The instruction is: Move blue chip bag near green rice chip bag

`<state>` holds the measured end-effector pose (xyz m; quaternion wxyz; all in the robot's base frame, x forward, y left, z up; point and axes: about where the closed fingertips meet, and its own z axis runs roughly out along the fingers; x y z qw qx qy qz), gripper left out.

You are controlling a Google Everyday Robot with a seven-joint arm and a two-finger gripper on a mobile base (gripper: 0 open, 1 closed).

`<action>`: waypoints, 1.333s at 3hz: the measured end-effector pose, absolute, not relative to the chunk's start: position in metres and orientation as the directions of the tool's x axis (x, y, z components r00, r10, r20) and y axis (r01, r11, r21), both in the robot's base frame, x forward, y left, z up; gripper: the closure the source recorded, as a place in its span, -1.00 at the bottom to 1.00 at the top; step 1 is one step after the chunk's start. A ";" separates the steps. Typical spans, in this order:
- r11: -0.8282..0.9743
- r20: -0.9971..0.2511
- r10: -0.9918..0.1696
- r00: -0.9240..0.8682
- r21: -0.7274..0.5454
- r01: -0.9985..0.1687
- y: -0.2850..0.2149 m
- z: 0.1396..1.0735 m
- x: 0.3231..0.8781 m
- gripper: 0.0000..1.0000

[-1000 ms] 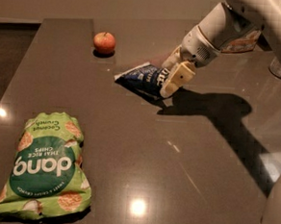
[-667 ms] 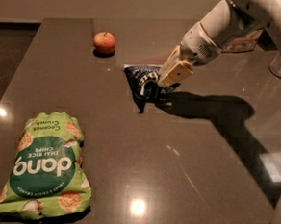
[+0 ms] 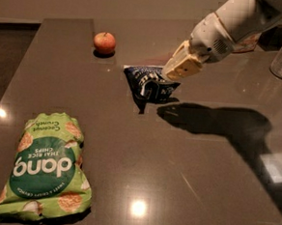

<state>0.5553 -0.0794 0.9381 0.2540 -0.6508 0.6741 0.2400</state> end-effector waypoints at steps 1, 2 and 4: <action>0.002 -0.694 -0.720 0.018 -0.028 -1.000 -0.074 0.966 0.524 1.00; -0.018 -0.716 -0.697 0.042 -0.041 -0.999 -0.070 0.982 0.507 1.00; -0.048 -0.733 -0.675 0.084 -0.069 -0.996 -0.057 0.997 0.491 0.60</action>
Offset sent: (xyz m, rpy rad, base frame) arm -0.0736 0.0088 0.0638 0.1155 -0.0411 0.0876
